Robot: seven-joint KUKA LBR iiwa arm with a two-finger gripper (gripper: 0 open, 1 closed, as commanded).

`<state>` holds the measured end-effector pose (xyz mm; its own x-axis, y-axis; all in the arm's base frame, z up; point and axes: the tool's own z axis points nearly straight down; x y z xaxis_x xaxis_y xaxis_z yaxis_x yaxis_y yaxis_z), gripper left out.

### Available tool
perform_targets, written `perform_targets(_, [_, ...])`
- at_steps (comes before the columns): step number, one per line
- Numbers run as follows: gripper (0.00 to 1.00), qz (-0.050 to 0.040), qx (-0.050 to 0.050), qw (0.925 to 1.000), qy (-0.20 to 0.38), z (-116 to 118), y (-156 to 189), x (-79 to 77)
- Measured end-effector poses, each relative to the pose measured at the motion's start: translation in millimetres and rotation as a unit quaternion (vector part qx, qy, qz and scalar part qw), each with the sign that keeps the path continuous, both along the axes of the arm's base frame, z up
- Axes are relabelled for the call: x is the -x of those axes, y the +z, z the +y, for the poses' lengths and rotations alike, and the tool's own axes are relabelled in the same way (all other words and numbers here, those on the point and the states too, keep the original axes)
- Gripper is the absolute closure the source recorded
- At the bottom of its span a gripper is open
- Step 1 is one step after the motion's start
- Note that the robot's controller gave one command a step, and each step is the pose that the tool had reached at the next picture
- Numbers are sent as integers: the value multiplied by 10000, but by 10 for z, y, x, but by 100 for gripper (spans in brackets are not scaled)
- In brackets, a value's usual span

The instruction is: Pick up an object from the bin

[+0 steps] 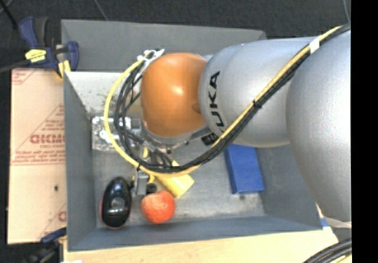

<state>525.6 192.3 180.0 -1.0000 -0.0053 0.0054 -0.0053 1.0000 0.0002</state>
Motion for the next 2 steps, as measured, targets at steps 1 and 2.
perform_targets(1, [0, -36, -10, 10000, -23, -10, 46, -16])
perform_targets(2, [0, -59, -11, 9997, 235, -68, -67, -11])
